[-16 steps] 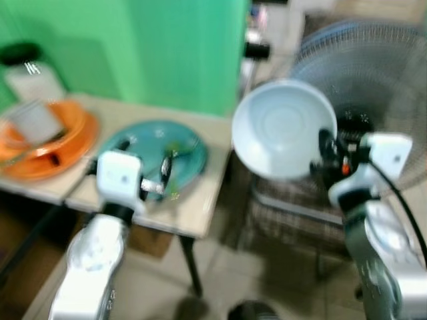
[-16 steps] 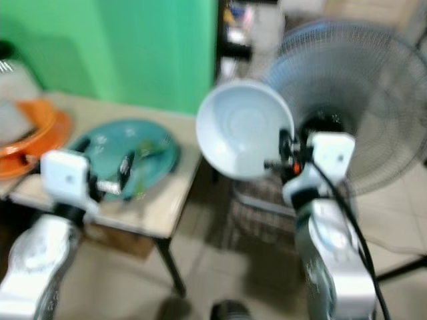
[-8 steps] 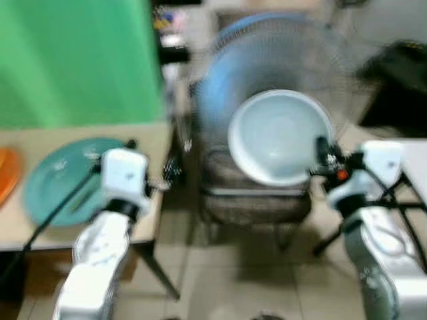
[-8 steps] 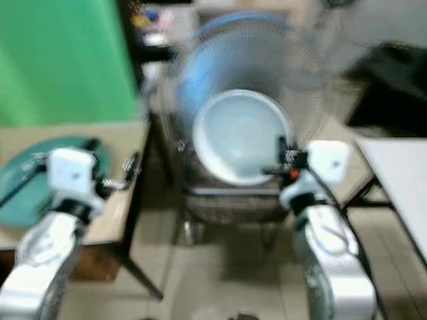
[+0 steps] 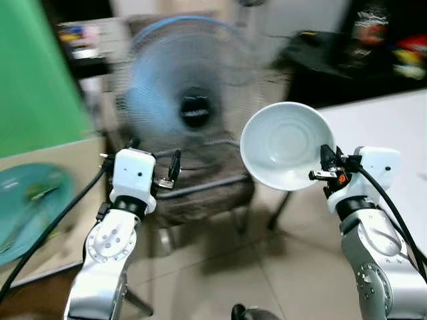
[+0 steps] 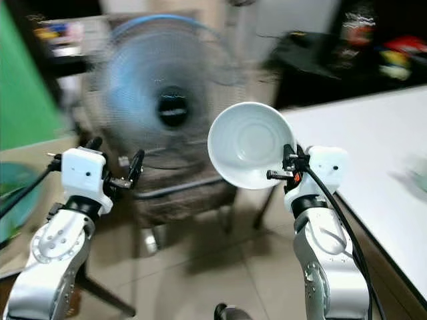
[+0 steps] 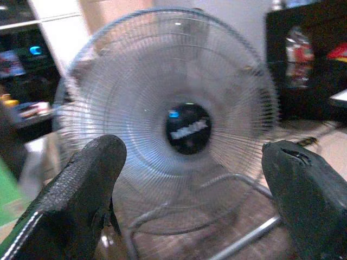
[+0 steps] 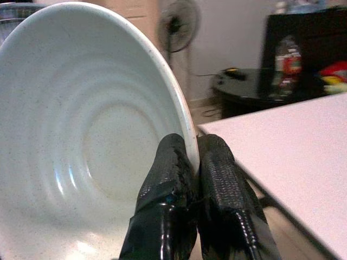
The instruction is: Setting the table
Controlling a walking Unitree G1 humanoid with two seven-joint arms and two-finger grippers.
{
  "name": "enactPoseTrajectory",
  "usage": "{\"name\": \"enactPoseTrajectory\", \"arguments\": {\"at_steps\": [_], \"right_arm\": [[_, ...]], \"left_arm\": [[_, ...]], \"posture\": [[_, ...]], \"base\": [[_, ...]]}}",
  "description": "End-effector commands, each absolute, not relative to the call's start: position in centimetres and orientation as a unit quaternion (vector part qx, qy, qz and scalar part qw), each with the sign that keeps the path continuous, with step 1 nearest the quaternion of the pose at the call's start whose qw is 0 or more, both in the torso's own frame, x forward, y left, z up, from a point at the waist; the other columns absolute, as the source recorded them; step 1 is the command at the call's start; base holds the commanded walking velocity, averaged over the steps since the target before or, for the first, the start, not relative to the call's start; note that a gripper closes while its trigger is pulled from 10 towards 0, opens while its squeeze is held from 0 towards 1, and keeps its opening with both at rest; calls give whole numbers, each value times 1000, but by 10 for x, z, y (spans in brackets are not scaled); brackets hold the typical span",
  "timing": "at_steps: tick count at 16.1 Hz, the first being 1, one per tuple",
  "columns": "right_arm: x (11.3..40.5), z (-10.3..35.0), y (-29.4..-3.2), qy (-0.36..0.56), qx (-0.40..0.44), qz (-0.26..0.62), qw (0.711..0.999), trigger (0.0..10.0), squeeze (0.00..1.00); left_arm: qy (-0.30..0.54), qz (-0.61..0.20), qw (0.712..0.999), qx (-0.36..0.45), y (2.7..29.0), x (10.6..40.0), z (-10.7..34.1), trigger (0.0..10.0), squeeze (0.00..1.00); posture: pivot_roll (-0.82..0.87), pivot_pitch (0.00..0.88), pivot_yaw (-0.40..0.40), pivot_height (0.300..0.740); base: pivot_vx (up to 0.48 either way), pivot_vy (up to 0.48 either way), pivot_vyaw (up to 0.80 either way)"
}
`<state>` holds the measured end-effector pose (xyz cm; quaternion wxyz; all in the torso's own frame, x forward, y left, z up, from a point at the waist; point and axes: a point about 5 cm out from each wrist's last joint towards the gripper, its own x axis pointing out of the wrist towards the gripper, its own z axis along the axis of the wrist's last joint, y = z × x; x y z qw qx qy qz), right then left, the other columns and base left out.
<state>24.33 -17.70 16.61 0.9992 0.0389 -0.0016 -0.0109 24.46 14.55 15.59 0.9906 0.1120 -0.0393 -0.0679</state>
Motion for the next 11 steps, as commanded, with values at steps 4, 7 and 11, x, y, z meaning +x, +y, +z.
{"name": "enactPoseTrajectory", "arguments": {"at_steps": [4,7,11], "right_arm": [[234,170,-179,-2,26,-18,999,10000,0],[233,163,-172,14,31,-15,999,10000,0],[234,162,-173,18,35,-26,999,10000,0]], "left_arm": [[-17,-86,990,109,138,241,148,10000,0],[-25,-84,991,99,140,238,148,10000,0],[-39,-104,990,87,130,249,152,10000,0]], "posture": [[-48,28,27,740],[-42,22,32,740],[-58,17,54,740]], "base": [[0,0,-800],[0,0,-800],[0,0,-800]]}}
